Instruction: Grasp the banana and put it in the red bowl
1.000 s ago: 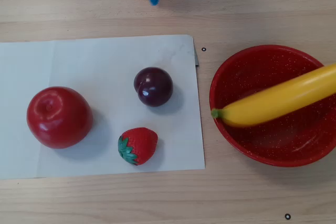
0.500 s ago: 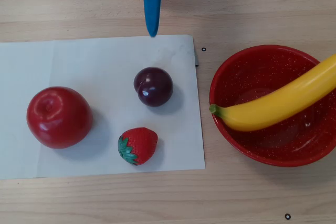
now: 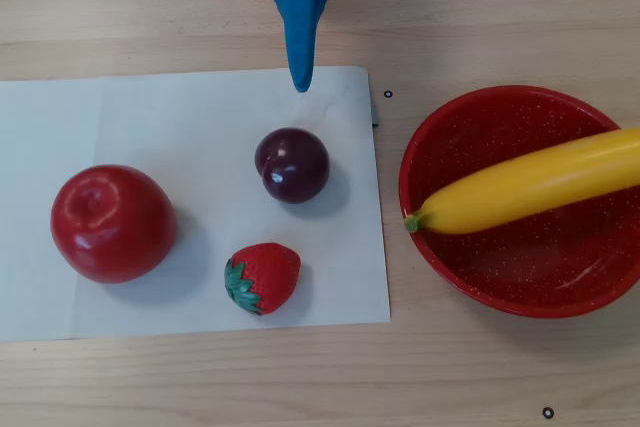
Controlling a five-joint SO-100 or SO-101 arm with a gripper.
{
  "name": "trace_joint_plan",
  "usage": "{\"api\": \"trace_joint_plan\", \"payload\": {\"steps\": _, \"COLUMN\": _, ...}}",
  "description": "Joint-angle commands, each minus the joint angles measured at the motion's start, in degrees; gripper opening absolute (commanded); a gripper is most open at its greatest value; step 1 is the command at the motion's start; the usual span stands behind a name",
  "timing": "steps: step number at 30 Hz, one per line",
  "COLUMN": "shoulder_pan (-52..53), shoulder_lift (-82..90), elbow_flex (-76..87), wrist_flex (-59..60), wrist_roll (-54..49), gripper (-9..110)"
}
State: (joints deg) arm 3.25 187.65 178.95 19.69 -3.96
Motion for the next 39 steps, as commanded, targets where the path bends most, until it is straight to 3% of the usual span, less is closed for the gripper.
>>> {"api": "trace_joint_plan", "payload": {"steps": 1, "shoulder_pan": 0.8, "shoulder_lift": 1.1, "elbow_flex": 1.0, "wrist_flex": 1.4, "wrist_roll": -0.4, "gripper": 0}}
{"api": "trace_joint_plan", "payload": {"steps": 18, "shoulder_pan": 0.8, "shoulder_lift": 1.1, "elbow_flex": 1.0, "wrist_flex": 32.4, "wrist_roll": -7.2, "gripper": 0}}
{"api": "trace_joint_plan", "payload": {"steps": 39, "shoulder_pan": 0.2, "shoulder_lift": 1.0, "elbow_flex": 1.0, "wrist_flex": 33.1, "wrist_roll": -8.3, "gripper": 0}}
